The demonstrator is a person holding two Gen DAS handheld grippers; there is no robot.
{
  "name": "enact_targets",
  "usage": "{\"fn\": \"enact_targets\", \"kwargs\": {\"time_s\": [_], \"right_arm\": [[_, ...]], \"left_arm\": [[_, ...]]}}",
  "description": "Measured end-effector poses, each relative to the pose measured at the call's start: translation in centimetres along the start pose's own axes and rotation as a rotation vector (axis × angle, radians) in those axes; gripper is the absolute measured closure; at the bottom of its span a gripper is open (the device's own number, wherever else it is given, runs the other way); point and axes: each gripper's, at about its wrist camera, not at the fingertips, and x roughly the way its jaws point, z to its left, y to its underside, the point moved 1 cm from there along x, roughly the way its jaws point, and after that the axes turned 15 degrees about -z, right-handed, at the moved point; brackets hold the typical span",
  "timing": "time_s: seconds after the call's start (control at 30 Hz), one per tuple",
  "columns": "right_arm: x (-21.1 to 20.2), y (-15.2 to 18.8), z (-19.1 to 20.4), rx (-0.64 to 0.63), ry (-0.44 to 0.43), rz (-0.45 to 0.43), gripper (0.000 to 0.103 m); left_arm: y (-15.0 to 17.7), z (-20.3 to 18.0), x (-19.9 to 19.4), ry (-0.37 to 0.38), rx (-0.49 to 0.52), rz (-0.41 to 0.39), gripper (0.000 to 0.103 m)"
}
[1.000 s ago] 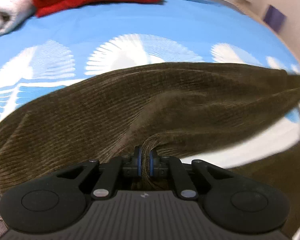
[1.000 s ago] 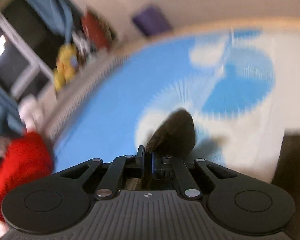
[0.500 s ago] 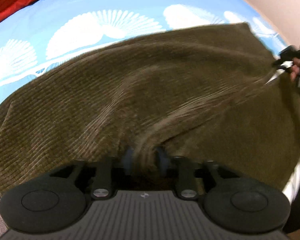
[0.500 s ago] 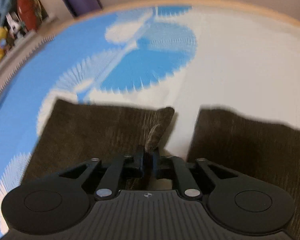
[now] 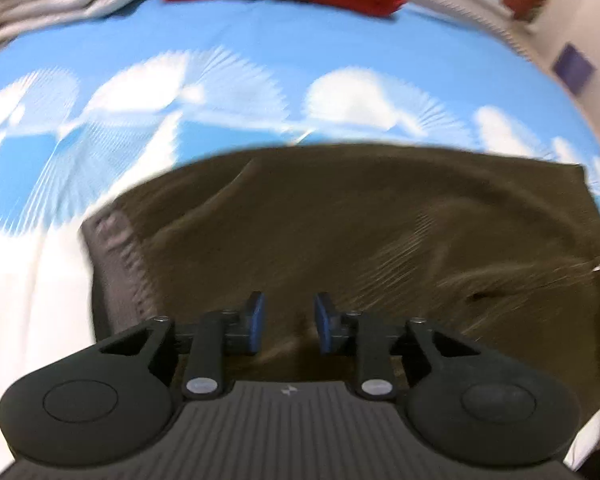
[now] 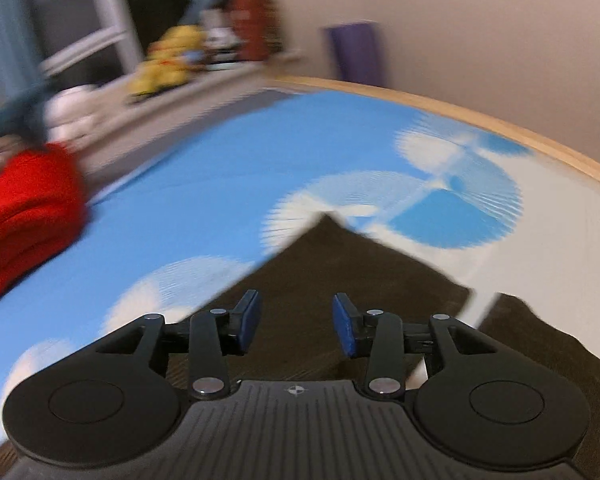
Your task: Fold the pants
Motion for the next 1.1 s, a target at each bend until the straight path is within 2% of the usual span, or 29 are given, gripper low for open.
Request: {"fn": "enact_targets", "kwargs": {"time_s": [0.03,0.07,0.1,0.13,0.17,0.2,0.23,0.33,0.4,0.47,0.57,0.67,0.7,0.73,0.8,0.9,0.97,1.03,1.1], "right_arm": [[-1.1,-0.1,1.1,-0.018,-0.045,0.003,0.061],[-3.0,-0.2,2.6,-0.050,-0.118,0.007,0.061],[-4.6,0.1,3.7,-0.080,-0.178,0.011,0.061],[-6.5,0.2,4.9,-0.111,-0.240,0.018,0.061],[-8.1,0.6,5.9,-0.136,-0.290,0.026,0.061],[-9.8,1.0,6.8,-0.159,-0.337,0.036,0.061],[-11.5,1.6,7.6,-0.181,-0.390,0.050,0.061],[-16.9,3.8,9.8,-0.247,-0.544,0.095,0.058],[-19.9,6.2,11.0,-0.325,-0.634,0.129,0.056],[-22.4,8.5,11.9,-0.406,-0.692,0.128,0.056],[-25.2,12.4,12.1,-0.462,-0.744,0.134,0.056],[-26.4,16.3,11.6,-0.519,-0.726,0.173,0.057],[-26.7,17.3,11.7,-0.539,-0.728,0.185,0.057],[-26.9,18.1,11.8,-0.572,-0.733,0.195,0.057],[-27.3,19.6,11.6,-0.636,-0.736,0.197,0.057],[-27.4,20.9,11.4,-0.679,-0.752,0.223,0.057],[-27.3,21.7,11.5,-0.715,-0.759,0.243,0.057],[-27.2,22.4,11.1,-0.755,-0.749,0.235,0.056],[-26.9,22.8,11.0,-0.777,-0.734,0.238,0.056]], "left_arm": [[0.9,0.4,0.6,-0.011,-0.009,0.018,0.078],[2.4,1.5,1.5,-0.035,-0.004,0.070,0.078],[4.1,1.4,2.5,-0.073,0.024,0.124,0.081],[5.4,1.4,2.9,-0.082,0.067,0.131,0.082],[5.6,1.1,2.2,-0.073,0.107,0.100,0.082],[5.1,1.0,1.5,-0.099,0.111,0.111,0.082],[4.5,1.0,0.4,-0.121,0.088,0.101,0.082],[2.6,2.2,-4.6,-0.102,-0.023,0.029,0.082],[2.5,2.4,-8.2,-0.100,-0.023,-0.001,0.081],[3.4,2.2,-11.3,-0.105,0.000,-0.038,0.081],[6.2,2.1,-14.8,-0.048,-0.006,-0.096,0.079],[10.4,1.7,-15.9,-0.040,0.048,-0.204,0.079],[11.8,2.0,-15.6,-0.044,0.034,-0.218,0.080],[12.1,2.4,-14.6,-0.044,0.000,-0.134,0.079],[12.6,3.6,-14.9,-0.040,-0.076,-0.200,0.078],[14.0,5.0,-14.0,-0.042,-0.149,-0.175,0.077],[14.3,6.3,-13.4,-0.049,-0.226,-0.185,0.076],[14.6,8.0,-12.5,-0.053,-0.310,-0.156,0.071],[14.7,9.3,-11.6,-0.078,-0.349,-0.122,0.066]]}}
